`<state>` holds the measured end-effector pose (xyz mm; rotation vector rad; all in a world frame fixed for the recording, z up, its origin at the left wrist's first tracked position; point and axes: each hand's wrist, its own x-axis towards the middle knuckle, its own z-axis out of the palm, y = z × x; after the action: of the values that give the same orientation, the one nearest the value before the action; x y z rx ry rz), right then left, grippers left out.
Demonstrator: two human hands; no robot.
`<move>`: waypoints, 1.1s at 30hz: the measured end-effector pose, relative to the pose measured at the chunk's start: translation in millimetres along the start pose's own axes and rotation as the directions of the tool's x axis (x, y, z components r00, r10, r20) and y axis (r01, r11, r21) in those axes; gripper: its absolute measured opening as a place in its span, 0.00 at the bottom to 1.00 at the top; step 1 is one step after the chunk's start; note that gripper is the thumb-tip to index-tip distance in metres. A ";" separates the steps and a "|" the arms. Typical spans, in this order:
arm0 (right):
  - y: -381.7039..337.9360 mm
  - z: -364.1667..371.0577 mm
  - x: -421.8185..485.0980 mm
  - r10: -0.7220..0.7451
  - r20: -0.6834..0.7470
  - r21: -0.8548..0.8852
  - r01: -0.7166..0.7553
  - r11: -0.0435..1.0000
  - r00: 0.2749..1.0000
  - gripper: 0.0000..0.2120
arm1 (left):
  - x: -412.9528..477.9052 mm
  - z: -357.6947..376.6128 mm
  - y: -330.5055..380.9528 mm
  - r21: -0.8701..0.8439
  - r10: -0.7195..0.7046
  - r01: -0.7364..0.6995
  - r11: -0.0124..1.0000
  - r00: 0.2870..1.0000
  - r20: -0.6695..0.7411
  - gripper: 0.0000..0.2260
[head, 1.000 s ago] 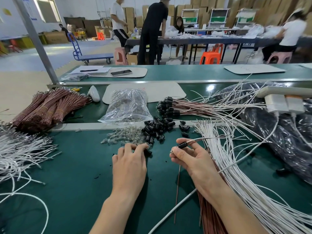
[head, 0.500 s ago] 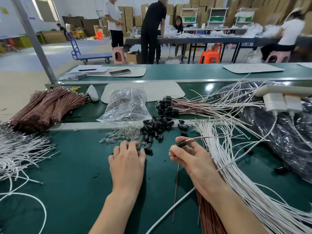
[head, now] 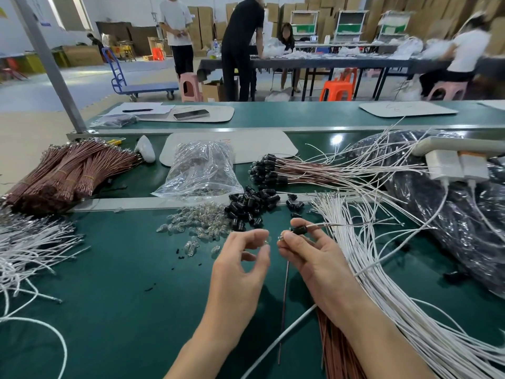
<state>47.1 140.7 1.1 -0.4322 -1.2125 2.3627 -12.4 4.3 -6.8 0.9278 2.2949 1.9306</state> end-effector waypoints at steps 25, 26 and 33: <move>1.4 -1.6 0.9 0.020 0.030 -0.019 -0.020 1.000 0.999 0.18 | 1.8 2.8 -2.2 -0.276 -0.133 0.158 0.948 0.985 0.107 0.07; 1.7 -1.4 1.0 0.018 0.029 -0.021 -0.018 1.000 0.999 0.18 | 1.7 2.6 -2.0 -0.277 -0.132 0.157 0.948 0.985 0.108 0.07; 2.7 0.0 0.7 0.011 0.027 -0.019 -0.011 1.000 1.000 0.18 | 1.8 3.1 -2.6 -0.283 -0.131 0.155 0.946 0.986 0.101 0.07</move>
<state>45.8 139.6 -1.2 -0.4154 -1.2489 2.3753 -13.9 7.7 -9.3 0.7686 1.9063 2.0513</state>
